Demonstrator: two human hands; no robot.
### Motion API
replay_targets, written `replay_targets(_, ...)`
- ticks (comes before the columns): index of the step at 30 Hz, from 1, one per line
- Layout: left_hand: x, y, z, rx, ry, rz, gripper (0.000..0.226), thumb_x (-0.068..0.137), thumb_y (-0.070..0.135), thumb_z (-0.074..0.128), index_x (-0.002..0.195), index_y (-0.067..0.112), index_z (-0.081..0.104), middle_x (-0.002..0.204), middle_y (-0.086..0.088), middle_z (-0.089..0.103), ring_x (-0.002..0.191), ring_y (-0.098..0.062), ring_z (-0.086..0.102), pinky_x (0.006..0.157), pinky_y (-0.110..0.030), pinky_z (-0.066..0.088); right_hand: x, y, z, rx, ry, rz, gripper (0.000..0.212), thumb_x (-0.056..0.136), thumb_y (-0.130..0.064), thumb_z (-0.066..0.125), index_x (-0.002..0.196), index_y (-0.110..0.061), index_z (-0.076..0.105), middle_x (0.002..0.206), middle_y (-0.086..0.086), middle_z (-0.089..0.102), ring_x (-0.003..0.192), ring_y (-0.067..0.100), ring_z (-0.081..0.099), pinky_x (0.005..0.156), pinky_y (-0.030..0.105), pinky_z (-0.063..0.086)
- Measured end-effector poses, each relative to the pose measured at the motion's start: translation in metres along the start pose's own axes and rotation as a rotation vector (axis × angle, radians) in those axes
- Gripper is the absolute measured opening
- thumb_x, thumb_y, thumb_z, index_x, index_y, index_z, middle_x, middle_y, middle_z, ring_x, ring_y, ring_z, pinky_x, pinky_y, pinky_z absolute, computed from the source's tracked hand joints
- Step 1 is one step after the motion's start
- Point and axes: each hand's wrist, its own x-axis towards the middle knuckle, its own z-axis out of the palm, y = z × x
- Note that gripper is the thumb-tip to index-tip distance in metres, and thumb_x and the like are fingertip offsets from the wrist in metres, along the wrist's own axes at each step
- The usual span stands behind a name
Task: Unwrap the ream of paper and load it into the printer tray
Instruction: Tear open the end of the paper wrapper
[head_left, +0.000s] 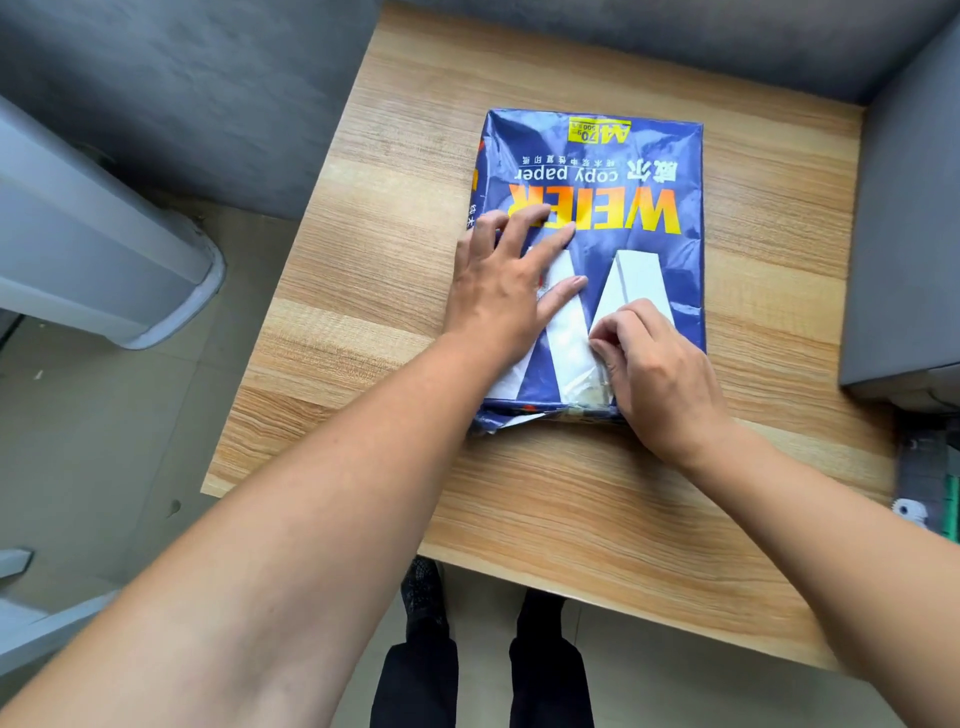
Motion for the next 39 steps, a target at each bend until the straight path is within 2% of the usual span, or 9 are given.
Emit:
replay_targets(5,-0.003,-0.004,0.010,-0.029,0.069,0.016,0.054,0.092,0.066,0.051,0.139,0.040,0.057,0.155,0.007,0.046,0.142,-0.023,0.041,0.116,-0.042,0.033,-0.003,0.003,0.002,-0.020,0.031,-0.080,0.009,0.097,-0.011,0.061,0.093,-0.003,0.064,0.091,0.012,0.065,0.073,0.030,0.061,0.059,0.033,0.042)
replay_targets(9,-0.003,-0.005,0.012,-0.039,0.090,0.029,0.054,0.092,0.065,0.052,0.138,0.039,0.058,0.157,0.005,0.046,0.143,-0.024,0.042,0.118,-0.043,0.031,-0.014,0.010,-0.005,-0.001,-0.020,-0.162,0.013,0.098,-0.012,0.060,0.092,-0.003,0.066,0.091,0.013,0.065,0.073,0.032,0.063,0.061,0.039,0.049)
replay_targets(12,-0.004,-0.004,0.011,-0.047,0.091,0.024,0.054,0.092,0.065,0.051,0.139,0.040,0.056,0.157,0.005,0.044,0.144,-0.024,0.040,0.118,-0.043,0.030,-0.017,0.010,-0.012,0.074,-0.068,-0.142,0.012,0.097,-0.015,0.063,0.096,-0.004,0.067,0.095,0.012,0.064,0.079,0.032,0.064,0.064,0.038,0.051)
replay_targets(16,-0.004,-0.004,0.013,-0.053,0.137,0.027,0.053,0.091,0.065,0.053,0.137,0.039,0.059,0.155,0.005,0.048,0.141,-0.024,0.044,0.117,-0.043,0.032,-0.002,0.008,-0.017,0.158,-0.108,-0.048,0.026,0.090,-0.026,0.072,0.109,-0.009,0.064,0.111,0.011,0.060,0.099,0.029,0.058,0.083,0.037,0.050)
replay_targets(18,-0.005,-0.004,0.013,-0.051,0.138,0.020,0.053,0.091,0.065,0.053,0.137,0.039,0.059,0.155,0.006,0.047,0.142,-0.024,0.044,0.116,-0.043,0.032,0.002,0.007,-0.018,0.153,-0.152,-0.111,0.020,0.092,-0.023,0.069,0.105,-0.009,0.062,0.111,0.008,0.063,0.102,0.030,0.057,0.087,0.036,0.049)
replay_targets(21,-0.006,-0.002,0.012,-0.053,0.137,0.020,0.053,0.091,0.064,0.053,0.137,0.039,0.059,0.155,0.005,0.048,0.141,-0.024,0.044,0.116,-0.043,0.033,0.001,0.008,-0.018,0.198,-0.173,-0.173,0.007,0.094,-0.012,0.066,0.096,-0.006,0.061,0.099,0.008,0.063,0.094,0.031,0.056,0.083,0.041,0.050)
replay_targets(25,-0.007,0.000,0.009,-0.055,0.123,0.005,0.056,0.091,0.067,0.049,0.139,0.040,0.056,0.156,0.006,0.045,0.144,-0.023,0.040,0.118,-0.044,0.029,0.002,0.012,-0.020,0.332,-0.145,-0.050,0.006,0.090,-0.007,0.068,0.092,-0.008,0.063,0.087,0.005,0.065,0.081,0.026,0.059,0.075,0.046,0.052)
replay_targets(30,-0.008,0.003,0.004,-0.015,0.078,0.007,0.080,0.077,0.087,0.047,0.140,0.039,0.055,0.158,0.005,0.042,0.146,-0.023,0.036,0.120,-0.044,0.026,0.001,0.014,-0.020,0.305,-0.105,-0.117,0.012,0.090,-0.004,0.069,0.102,-0.005,0.069,0.091,0.007,0.071,0.081,0.027,0.064,0.079,0.037,0.054)
replay_targets(39,-0.008,0.004,0.003,-0.006,0.093,-0.002,0.081,0.074,0.088,0.050,0.138,0.039,0.057,0.157,0.006,0.043,0.145,-0.023,0.037,0.120,-0.043,0.027,-0.024,-0.001,-0.025,0.227,-0.100,-0.172,0.010,0.095,-0.004,0.062,0.101,-0.002,0.070,0.091,0.011,0.068,0.084,0.030,0.063,0.078,0.035,0.051)
